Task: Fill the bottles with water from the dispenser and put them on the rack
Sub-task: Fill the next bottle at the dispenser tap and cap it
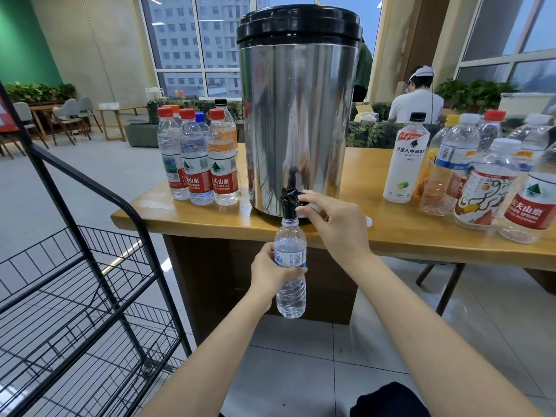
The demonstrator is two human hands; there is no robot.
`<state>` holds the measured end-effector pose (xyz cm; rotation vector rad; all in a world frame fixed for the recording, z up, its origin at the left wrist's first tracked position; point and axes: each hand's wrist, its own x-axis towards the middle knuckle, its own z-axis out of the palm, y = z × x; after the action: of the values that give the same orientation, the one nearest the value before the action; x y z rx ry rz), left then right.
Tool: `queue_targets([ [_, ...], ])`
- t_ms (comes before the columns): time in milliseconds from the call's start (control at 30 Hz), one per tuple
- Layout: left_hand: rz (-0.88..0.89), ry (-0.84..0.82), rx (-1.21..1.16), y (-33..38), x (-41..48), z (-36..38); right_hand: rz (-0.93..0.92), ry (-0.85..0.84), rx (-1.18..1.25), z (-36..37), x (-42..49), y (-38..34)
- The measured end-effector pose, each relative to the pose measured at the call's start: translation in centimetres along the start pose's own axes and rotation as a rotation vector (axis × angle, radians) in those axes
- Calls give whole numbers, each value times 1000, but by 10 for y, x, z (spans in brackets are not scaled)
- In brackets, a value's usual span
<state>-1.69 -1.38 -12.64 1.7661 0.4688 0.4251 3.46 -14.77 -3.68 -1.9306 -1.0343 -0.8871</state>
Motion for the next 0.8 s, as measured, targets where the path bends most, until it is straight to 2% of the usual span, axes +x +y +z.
queue_targets([
  [800, -12, 10, 1, -1, 1, 1, 17, -13, 3, -1, 0, -2],
])
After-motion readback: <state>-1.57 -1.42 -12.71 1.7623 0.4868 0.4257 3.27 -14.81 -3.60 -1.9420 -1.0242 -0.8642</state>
